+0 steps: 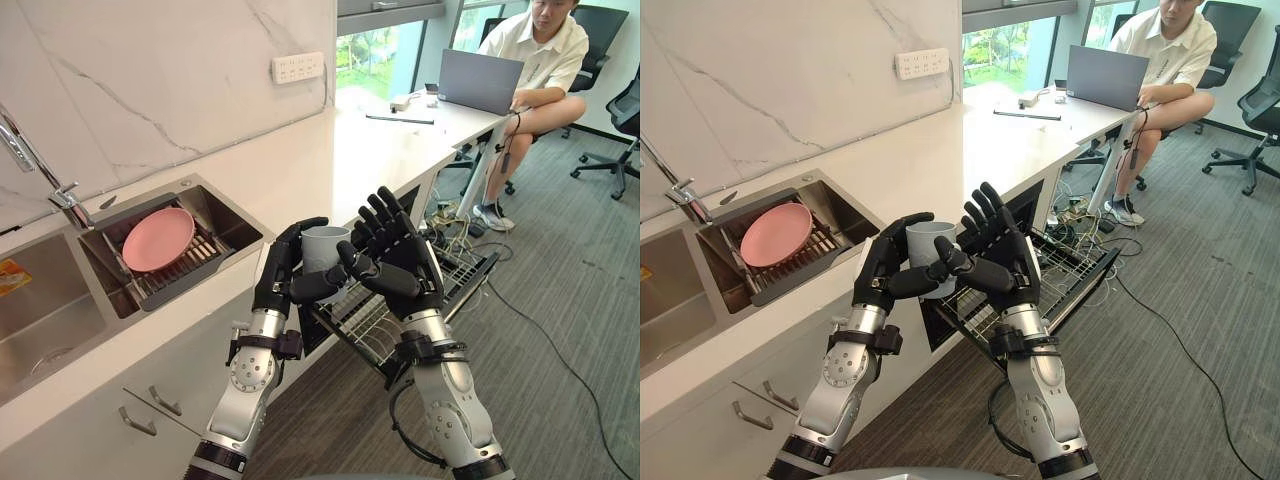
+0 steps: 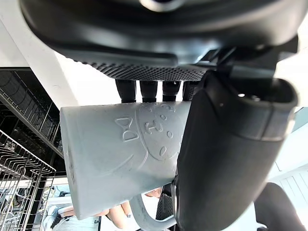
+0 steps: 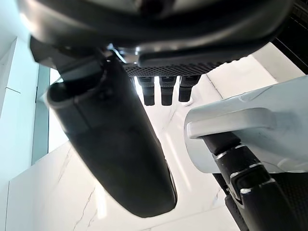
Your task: Walk over to the sink, pick up the cup, carry it to the dishwasher, place the cup inside the dishwasher, then close the dishwasher door
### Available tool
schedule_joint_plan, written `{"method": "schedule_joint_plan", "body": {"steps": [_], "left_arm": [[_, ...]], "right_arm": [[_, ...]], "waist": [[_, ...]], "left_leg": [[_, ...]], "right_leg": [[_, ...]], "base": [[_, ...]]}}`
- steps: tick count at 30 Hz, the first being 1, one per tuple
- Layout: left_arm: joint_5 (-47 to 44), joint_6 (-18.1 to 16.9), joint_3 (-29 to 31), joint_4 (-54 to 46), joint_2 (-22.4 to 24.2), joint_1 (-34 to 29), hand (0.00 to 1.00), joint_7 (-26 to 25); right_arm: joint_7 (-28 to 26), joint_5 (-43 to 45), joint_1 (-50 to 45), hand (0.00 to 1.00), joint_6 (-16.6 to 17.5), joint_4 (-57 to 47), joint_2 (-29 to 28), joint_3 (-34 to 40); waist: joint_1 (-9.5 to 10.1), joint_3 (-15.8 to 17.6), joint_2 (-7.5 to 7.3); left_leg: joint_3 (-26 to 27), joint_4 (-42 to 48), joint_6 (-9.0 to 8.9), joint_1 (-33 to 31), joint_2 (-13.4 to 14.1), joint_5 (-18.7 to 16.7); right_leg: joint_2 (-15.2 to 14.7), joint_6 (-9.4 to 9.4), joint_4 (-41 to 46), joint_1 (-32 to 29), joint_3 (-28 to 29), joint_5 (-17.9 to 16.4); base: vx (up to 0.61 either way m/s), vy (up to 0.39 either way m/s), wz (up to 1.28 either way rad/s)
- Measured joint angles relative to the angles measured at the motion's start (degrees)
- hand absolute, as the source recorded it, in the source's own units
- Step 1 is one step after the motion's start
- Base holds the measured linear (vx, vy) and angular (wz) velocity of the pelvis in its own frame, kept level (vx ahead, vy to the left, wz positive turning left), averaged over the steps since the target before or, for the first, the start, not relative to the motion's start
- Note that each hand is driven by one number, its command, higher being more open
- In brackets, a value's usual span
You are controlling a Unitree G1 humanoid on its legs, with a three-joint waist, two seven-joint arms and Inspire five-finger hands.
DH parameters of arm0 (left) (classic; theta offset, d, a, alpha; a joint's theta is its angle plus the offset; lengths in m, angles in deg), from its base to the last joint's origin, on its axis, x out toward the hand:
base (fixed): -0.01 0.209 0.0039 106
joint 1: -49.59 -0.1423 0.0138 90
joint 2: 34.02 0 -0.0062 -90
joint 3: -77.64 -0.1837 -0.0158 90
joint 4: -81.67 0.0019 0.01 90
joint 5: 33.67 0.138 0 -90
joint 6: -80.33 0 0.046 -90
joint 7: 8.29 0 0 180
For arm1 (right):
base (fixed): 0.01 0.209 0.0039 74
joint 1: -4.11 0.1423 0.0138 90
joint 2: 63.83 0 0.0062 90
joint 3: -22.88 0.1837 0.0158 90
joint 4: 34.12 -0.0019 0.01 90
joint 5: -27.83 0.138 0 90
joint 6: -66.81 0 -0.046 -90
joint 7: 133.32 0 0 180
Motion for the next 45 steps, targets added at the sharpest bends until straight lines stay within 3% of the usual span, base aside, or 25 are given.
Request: {"method": "schedule_joint_plan", "body": {"steps": [16,17,25,35,36,45], "left_arm": [[4.47,0.13,-6.89,-2.15,-0.16,0.24,0.30,0.31],[4.47,0.27,-7.12,-2.14,-0.22,0.49,0.30,0.30],[8.06,1.94,-10.24,-2.16,-1.35,4.06,0.30,-0.42],[8.94,2.47,-11.35,-2.30,-1.44,6.37,0.30,-1.05],[8.96,2.47,-11.34,-2.34,-1.44,6.37,0.90,-1.13],[10.21,2.46,-10.46,-4.61,0.21,4.96,0.90,-4.06]], "right_arm": [[2.59,-5.58,-0.02,0.90,-0.95,3.30,0.20,-0.41],[2.75,-5.54,-0.02,0.30,-0.95,3.30,0.35,-0.43],[5.21,-2.67,0.68,0.30,-1.13,2.96,3.97,-0.25],[5.65,2.22,1.18,0.30,-0.42,1.77,5.96,-0.26],[5.65,2.19,1.18,0.30,-0.34,1.77,5.90,-0.26],[6.37,-4.65,1.18,0.30,1.20,1.66,0.99,1.50]], "waist": [[0.02,-0.49,-0.75],[0.04,-0.50,-0.77],[0.09,-1.20,-1.66],[0.05,-1.23,-1.70],[0.06,-1.23,-1.70],[-0.14,-1.21,-1.72]], "left_leg": [[-0.32,-0.01,0.00,-0.67,-0.05,-0.01],[-0.36,-0.01,0.00,-0.73,-0.05,0.00],[-0.53,0.00,0.07,-1.68,-0.25,0.10],[-0.53,0.01,0.15,-1.73,-0.29,0.27],[-0.53,0.01,0.16,-1.69,-0.29,0.28],[-0.49,-0.01,0.17,-1.17,-0.25,0.32]], "right_leg": [[-0.09,-0.04,-0.40,-0.29,-0.42,0.03],[-0.10,-0.05,-0.40,-0.32,-0.46,0.03],[-0.28,-0.05,-0.27,-1.16,-0.59,0.04],[-0.29,-0.07,0.12,-1.33,-0.57,0.03],[-0.29,-0.07,0.13,-1.38,-0.57,0.03],[-0.26,-0.07,0.12,-0.96,-0.58,0.03]], "base": [[0.00,0.000,0.00],[0.00,0.000,0.00],[0.00,0.000,0.01],[0.00,0.000,0.00],[0.00,0.000,0.00],[0.00,0.000,0.00]]}}
